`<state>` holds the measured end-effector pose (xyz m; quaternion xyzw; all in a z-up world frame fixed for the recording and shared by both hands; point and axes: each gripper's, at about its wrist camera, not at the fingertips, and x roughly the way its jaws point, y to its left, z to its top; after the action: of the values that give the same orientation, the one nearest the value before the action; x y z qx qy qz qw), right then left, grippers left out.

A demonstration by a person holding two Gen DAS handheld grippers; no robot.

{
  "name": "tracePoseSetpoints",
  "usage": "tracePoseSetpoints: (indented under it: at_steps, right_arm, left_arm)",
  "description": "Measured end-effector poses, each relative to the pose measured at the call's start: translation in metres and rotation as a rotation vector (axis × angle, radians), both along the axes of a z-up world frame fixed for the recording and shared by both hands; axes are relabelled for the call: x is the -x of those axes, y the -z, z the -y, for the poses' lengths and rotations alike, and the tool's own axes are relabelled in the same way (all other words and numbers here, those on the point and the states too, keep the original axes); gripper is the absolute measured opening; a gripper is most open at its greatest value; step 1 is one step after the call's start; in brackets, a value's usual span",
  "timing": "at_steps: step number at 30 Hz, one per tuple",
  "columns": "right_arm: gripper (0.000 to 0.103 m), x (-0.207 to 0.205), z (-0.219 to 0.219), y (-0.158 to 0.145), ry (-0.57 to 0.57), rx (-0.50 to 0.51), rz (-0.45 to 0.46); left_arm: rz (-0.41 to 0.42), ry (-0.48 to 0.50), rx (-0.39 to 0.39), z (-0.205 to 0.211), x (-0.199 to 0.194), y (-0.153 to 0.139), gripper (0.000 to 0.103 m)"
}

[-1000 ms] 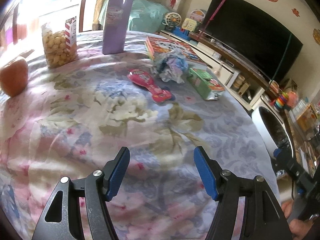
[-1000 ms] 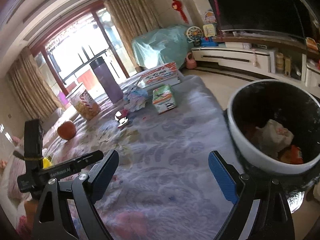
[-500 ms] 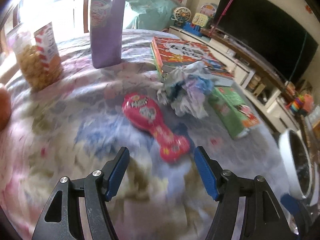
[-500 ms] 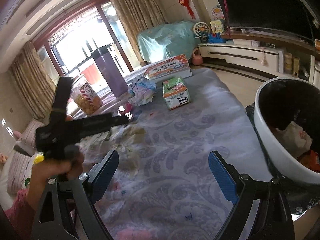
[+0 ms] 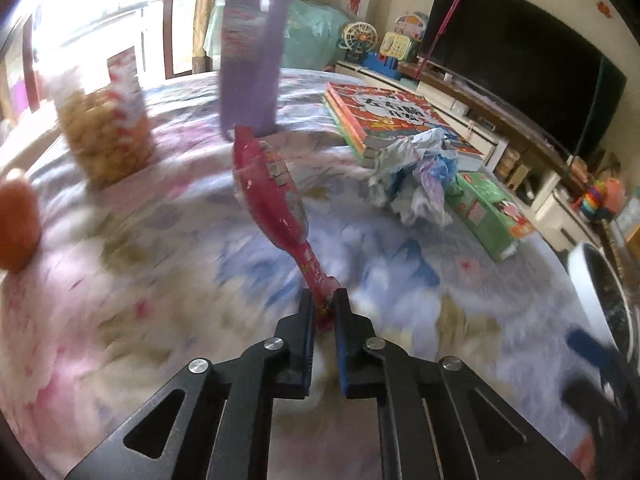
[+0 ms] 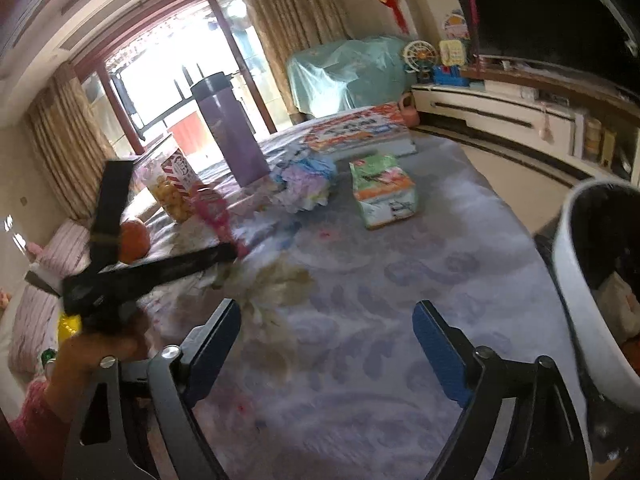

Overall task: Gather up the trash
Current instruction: 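Grasp the pink bottle-shaped candy pack with the left gripper while the right gripper grasps the crumpled paper wrapper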

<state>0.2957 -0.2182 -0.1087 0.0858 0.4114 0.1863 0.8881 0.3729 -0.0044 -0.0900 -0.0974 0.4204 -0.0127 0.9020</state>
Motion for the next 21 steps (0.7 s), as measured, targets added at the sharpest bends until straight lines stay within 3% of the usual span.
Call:
tracePoseSetpoints:
  at_steps: [4, 8, 13, 18, 20, 21]
  right_arm:
    - [0.075, -0.02, -0.024, 0.001, -0.035, -0.006, -0.004]
    - [0.073, -0.044, -0.048, 0.007, -0.037, -0.004, -0.003]
    - [0.072, -0.079, -0.068, 0.009, 0.004, 0.026, 0.022]
    - [0.071, -0.107, -0.085, 0.021, 0.045, 0.06, 0.012]
    - [0.056, -0.121, -0.09, 0.03, 0.048, 0.068, -0.036]
    - [0.036, -0.125, -0.091, 0.032, 0.053, 0.068, -0.047]
  left_arm:
    - [0.014, 0.005, 0.025, -0.02, 0.039, -0.001, 0.005]
    - [0.02, 0.021, 0.065, -0.033, 0.061, 0.002, 0.005]
    - [0.023, 0.005, 0.138, -0.047, 0.068, 0.008, 0.007]
    - [0.027, 0.013, 0.153, -0.05, 0.065, 0.01, 0.008]
    - [0.033, 0.014, 0.156, -0.05, 0.065, 0.011, 0.008]
    - [0.036, 0.014, 0.16, -0.05, 0.065, 0.011, 0.007]
